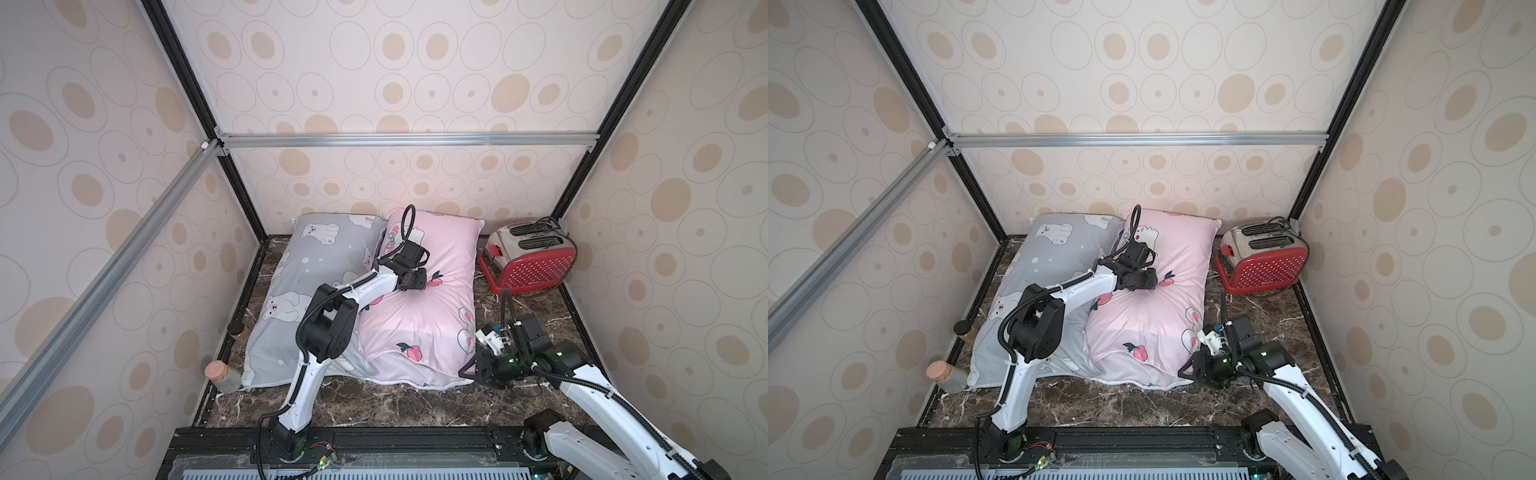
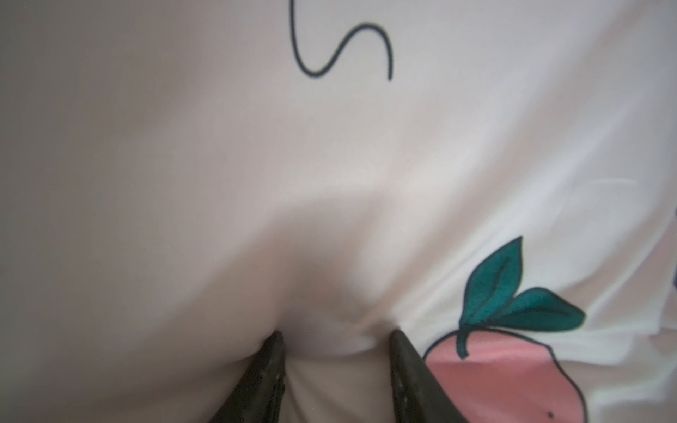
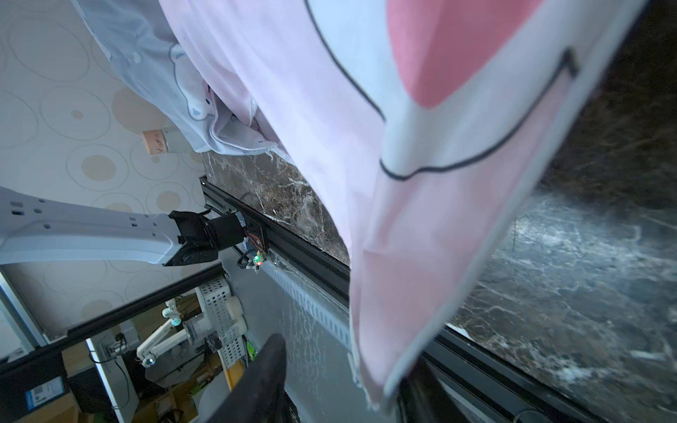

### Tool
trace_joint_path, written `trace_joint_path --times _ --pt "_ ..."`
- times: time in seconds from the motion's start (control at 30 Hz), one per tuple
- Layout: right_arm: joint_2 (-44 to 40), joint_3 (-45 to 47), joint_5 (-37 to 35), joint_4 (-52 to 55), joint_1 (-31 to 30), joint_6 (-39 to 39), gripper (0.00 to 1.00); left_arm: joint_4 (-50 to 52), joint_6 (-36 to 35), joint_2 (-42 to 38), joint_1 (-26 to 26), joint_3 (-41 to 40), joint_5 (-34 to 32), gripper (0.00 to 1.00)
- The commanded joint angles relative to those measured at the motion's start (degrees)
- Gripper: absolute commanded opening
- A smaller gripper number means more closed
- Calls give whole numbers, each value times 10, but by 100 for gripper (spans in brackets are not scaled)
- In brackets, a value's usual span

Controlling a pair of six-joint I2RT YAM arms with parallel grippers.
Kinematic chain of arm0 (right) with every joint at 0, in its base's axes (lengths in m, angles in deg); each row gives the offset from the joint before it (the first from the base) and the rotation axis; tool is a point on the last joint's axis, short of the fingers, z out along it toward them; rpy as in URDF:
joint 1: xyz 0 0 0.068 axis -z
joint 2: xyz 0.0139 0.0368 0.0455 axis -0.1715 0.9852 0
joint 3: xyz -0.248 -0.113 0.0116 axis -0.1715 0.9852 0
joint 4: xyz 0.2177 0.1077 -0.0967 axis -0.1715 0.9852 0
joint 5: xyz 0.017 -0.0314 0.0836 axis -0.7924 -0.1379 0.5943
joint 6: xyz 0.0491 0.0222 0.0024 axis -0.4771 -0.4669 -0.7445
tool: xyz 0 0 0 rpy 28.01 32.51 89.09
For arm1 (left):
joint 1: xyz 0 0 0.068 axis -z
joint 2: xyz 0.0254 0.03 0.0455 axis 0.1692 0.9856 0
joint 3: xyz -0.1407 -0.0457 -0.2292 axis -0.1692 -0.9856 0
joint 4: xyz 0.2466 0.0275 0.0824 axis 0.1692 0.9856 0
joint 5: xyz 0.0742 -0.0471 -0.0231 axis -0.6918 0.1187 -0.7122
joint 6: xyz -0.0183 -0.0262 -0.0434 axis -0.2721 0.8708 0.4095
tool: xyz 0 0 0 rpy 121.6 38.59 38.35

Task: Zip up pillowcases
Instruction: Pick up the pillowcase from the center of the board.

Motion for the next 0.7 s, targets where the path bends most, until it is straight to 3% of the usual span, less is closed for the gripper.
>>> trace_joint_path --times 0.0,0.4,0.57,0.67 --pt "-15 8 -6 43 13 1 44 39 -7 21 -23 -22 -28 46" --pt "-29 16 -24 31 20 4 18 34 -2 15 -23 -26 -15 47" --pt "-29 18 -25 18 20 3 6 26 0 -15 -23 -41 -12 50" --pt "-30 19 -26 9 20 4 2 26 -4 -44 -23 -48 -14 57"
